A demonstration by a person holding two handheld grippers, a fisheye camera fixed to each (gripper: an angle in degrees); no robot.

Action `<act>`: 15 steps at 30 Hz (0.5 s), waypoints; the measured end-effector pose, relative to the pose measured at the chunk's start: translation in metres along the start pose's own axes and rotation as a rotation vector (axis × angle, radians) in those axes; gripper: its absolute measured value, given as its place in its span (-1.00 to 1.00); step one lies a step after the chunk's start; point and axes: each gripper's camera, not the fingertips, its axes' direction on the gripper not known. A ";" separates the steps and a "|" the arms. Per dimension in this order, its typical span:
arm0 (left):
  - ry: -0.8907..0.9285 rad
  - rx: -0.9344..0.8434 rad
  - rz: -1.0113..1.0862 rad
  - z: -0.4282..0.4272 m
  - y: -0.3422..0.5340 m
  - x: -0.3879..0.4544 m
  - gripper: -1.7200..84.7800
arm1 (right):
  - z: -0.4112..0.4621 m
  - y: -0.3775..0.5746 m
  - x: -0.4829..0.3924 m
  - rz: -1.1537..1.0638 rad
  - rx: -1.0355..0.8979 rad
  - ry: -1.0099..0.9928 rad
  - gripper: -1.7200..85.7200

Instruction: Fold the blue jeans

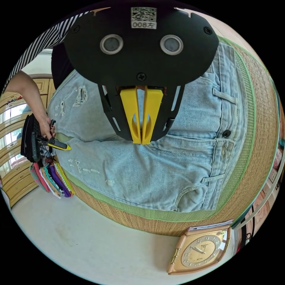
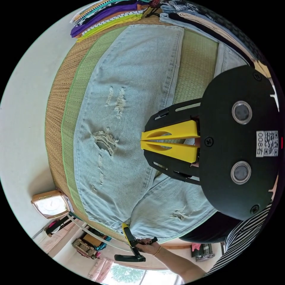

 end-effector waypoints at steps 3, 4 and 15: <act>0.023 -0.011 0.014 -0.014 -0.009 -0.009 -0.96 | 0.003 -0.014 -0.007 0.002 -0.004 0.016 -0.96; 0.044 -0.017 0.020 -0.021 -0.013 -0.012 -0.95 | 0.004 -0.021 -0.010 -0.001 -0.010 0.018 -0.96; -0.013 0.070 0.144 -0.099 -0.092 -0.050 -0.87 | -0.012 -0.098 -0.047 -0.089 0.143 -0.074 -0.92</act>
